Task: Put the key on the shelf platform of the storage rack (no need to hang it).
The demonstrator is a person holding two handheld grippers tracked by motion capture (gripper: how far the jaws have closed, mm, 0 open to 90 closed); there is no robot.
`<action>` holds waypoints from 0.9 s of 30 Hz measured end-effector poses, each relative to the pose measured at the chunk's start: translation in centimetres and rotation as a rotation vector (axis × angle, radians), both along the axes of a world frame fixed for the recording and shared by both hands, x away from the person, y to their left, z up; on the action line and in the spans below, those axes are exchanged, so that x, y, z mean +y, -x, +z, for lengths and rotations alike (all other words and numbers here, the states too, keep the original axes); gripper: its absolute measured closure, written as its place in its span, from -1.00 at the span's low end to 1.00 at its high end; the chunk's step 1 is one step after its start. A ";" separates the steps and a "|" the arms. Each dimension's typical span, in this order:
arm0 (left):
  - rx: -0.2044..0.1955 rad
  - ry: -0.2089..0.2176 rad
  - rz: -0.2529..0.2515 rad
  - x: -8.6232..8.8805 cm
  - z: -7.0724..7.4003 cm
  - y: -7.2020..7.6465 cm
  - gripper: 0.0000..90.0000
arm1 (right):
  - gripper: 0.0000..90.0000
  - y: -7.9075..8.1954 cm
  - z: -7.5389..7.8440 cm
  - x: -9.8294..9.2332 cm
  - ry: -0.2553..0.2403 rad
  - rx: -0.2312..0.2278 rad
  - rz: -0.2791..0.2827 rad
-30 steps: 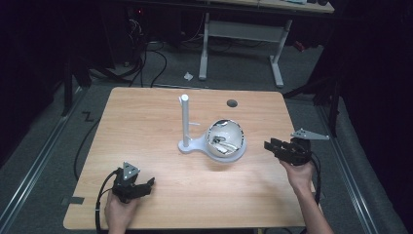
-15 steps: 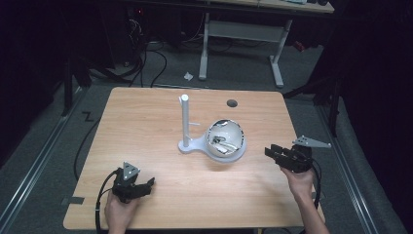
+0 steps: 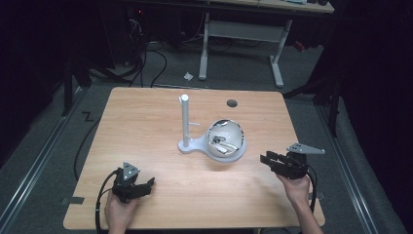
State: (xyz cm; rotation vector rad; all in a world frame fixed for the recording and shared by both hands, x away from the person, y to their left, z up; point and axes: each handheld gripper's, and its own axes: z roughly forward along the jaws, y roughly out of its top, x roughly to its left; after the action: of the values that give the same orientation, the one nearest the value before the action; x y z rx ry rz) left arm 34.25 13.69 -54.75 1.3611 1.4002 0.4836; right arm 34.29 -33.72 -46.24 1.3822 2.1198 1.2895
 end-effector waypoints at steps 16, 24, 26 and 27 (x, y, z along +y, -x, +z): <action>-0.001 0.001 0.002 0.0 0.0 0.0 -0.47 | 0.33 0.5 -1.5 1.4 0.019 0.018 0.030; -0.001 0.001 0.001 0.0 0.0 0.0 -0.48 | 0.32 0.5 -2.4 2.2 0.020 0.033 0.032; -0.001 0.002 0.001 0.0 0.0 0.0 -0.48 | 0.32 0.5 -2.8 2.5 0.019 0.038 0.034; -0.001 0.001 0.001 0.0 0.0 0.0 -0.48 | 0.31 0.5 -2.9 2.5 0.022 0.036 0.035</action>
State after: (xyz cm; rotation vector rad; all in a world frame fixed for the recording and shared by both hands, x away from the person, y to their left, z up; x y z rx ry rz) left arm 34.25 13.70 -54.75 1.3590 1.4003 0.4836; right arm 33.76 -31.18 -49.13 1.3753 2.1848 1.2592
